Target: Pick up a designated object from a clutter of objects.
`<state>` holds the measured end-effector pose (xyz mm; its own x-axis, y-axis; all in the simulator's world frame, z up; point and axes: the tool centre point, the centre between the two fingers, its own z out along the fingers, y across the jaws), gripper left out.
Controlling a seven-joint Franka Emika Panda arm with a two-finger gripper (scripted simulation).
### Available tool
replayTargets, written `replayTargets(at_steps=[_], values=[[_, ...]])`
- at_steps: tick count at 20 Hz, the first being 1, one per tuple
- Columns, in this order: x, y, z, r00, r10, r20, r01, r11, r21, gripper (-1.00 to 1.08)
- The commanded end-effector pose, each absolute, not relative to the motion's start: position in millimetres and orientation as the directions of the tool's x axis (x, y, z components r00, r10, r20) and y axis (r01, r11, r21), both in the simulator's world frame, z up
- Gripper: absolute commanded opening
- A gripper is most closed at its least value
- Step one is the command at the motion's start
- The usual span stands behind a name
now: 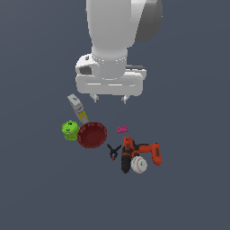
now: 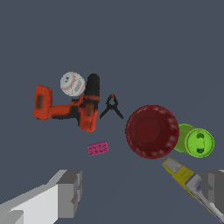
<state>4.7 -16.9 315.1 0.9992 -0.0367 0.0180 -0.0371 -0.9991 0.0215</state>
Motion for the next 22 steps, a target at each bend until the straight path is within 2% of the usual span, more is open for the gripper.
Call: replayTargets(at_steps=[1, 12, 22], values=[[4.7, -16.9, 315.1, 0.999, -0.037, 0.018, -0.037, -0.999, 0.022, 1.0], [3.0, -34.1, 325.7, 0.996, -0.079, 0.028, -0.079, -0.997, 0.009, 1.0], [10.5, -29.5, 319.8, 0.994, -0.102, 0.027, -0.103, -0.995, 0.009, 1.0]])
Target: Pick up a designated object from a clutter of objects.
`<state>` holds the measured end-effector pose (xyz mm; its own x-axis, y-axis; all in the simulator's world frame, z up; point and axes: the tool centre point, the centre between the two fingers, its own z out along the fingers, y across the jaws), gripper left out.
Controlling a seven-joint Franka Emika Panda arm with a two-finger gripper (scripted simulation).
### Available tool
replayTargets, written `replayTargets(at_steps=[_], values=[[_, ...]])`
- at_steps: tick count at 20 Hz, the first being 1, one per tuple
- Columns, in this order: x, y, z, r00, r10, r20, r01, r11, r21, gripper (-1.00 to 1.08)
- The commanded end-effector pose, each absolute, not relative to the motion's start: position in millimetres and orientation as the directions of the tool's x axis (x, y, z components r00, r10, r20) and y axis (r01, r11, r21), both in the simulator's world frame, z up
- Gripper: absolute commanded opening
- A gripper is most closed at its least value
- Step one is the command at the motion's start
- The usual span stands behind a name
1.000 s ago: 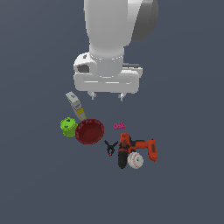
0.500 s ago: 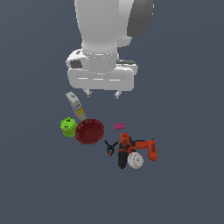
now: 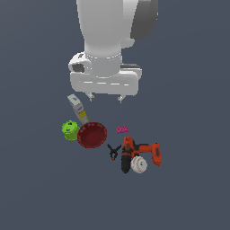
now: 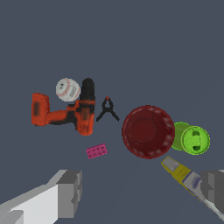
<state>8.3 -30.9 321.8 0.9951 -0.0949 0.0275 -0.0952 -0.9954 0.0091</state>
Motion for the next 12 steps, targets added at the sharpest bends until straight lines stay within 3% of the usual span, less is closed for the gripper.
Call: replayTargets(at_steps=[1, 12], values=[[12.7, -28.3, 318.2, 0.994, -0.109, 0.027, -0.11, -0.994, 0.009, 1.0], [51.3, -4.1, 283.6, 0.97, -0.244, 0.023, -0.244, -0.97, 0.007, 1.0]])
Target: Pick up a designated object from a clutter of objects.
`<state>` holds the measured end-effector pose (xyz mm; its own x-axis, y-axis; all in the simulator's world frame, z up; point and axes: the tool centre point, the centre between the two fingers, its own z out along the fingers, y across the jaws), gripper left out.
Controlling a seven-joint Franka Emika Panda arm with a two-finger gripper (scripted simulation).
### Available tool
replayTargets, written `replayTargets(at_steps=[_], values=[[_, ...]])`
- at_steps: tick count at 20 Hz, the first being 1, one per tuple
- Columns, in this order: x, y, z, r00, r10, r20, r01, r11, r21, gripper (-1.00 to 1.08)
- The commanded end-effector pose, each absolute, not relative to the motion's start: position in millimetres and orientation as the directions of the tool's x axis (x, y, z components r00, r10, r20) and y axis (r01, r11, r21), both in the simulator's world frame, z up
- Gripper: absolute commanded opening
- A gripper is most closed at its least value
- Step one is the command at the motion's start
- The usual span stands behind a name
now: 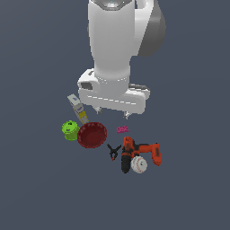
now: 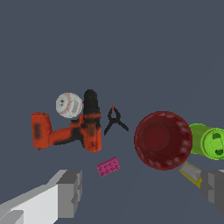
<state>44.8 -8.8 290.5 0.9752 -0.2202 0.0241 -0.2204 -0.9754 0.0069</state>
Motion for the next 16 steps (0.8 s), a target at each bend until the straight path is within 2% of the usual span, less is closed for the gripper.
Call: replayTargets(at_steps=[1, 16], values=[[56.1, -0.6, 278.5, 0.965, -0.261, 0.022, -0.262, -0.965, 0.006, 1.0], [119.1, 61.4, 183.2, 0.849, -0.528, 0.012, -0.528, -0.849, 0.001, 1.0]])
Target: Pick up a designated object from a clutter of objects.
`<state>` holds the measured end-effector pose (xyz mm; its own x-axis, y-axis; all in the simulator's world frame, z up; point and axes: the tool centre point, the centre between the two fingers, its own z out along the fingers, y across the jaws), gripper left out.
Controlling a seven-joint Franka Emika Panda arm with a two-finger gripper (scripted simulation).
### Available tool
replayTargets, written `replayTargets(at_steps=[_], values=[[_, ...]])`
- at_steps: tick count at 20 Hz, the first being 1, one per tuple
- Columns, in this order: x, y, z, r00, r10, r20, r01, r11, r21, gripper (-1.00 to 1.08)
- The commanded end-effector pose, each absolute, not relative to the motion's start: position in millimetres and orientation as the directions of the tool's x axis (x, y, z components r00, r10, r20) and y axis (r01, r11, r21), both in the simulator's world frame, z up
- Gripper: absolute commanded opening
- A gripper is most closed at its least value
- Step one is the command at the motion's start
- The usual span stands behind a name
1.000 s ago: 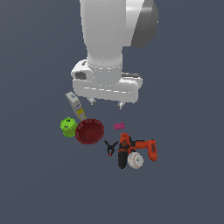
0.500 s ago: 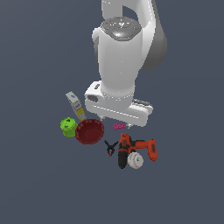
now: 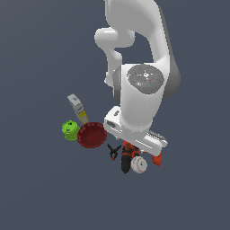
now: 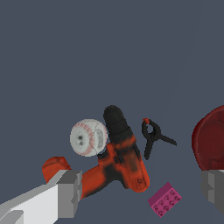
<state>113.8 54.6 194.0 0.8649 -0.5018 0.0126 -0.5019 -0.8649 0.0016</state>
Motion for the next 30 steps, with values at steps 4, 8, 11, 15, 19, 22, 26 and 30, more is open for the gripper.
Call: replayTargets(at_steps=[4, 8, 11, 15, 19, 22, 26, 30], values=[[130.3, 78.5, 155.2, 0.807, -0.59, 0.008, -0.59, -0.807, 0.0, 1.0], [137.7, 92.4, 132.0, 0.77, -0.637, 0.005, -0.637, -0.77, 0.0, 1.0], [141.3, 100.4, 118.3, 0.748, -0.664, 0.003, -0.664, -0.748, 0.0, 1.0], [144.2, 107.9, 105.3, 0.726, -0.687, 0.001, -0.687, -0.726, 0.0, 1.0], [145.5, 111.6, 98.8, 0.715, -0.699, 0.0, -0.699, -0.715, 0.0, 1.0], [145.0, 111.7, 98.6, 0.716, -0.698, -0.001, -0.698, -0.716, 0.001, 1.0], [145.0, 111.6, 91.8, 0.716, -0.698, 0.0, -0.698, -0.716, 0.001, 1.0], [144.4, 112.0, 71.6, 0.715, -0.699, 0.0, -0.699, -0.715, 0.0, 1.0]])
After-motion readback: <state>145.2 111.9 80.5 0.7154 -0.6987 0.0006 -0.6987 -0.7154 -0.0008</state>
